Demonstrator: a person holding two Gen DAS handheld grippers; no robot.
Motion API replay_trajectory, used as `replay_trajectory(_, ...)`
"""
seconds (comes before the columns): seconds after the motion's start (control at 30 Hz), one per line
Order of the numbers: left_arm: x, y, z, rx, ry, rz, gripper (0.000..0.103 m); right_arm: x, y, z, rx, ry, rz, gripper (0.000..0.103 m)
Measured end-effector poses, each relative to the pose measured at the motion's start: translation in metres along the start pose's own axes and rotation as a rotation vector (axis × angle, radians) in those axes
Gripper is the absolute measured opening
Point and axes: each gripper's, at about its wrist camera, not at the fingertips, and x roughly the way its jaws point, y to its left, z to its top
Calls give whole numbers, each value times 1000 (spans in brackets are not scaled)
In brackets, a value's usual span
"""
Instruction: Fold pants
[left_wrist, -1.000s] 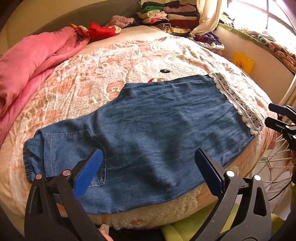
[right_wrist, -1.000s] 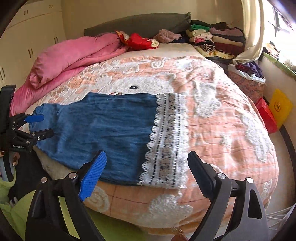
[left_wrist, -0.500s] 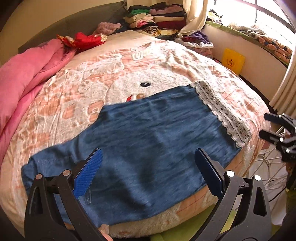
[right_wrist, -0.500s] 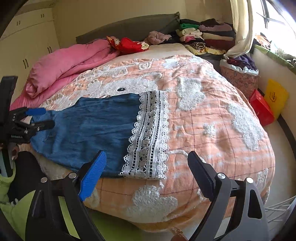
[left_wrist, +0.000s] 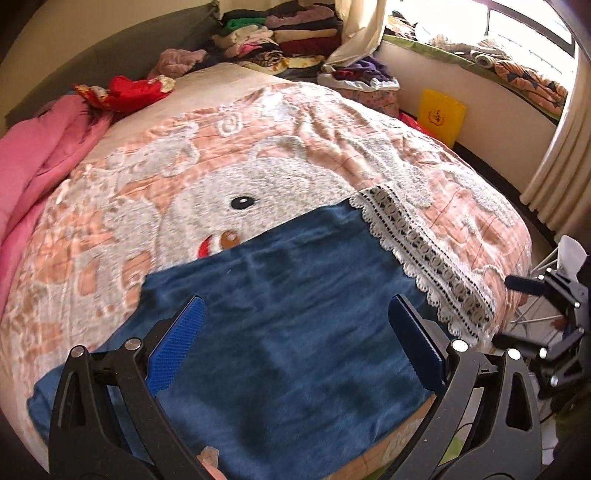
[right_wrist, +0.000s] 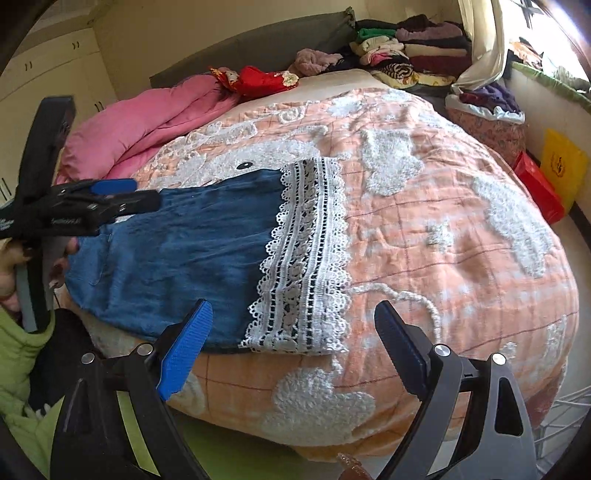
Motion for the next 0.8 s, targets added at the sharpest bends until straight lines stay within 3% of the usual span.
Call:
replay_trajectory(0.37, 52, -18, 38, 115, 18, -41, 93, 22, -4, 0, 41, 23, 36, 89)
replay_trajectory(0.63, 96, -23, 59, 128, 44, -69, 92, 27, -20, 3, 90, 16, 43, 89)
replay_trajectory(0.77, 111, -28, 64, 138, 54, -115, 79, 33, -22, 1, 96, 22, 52, 85)
replay_trajectory(0.8, 115, -28, 65, 132, 58, -122, 74, 35, -22, 1, 98, 22, 54, 76)
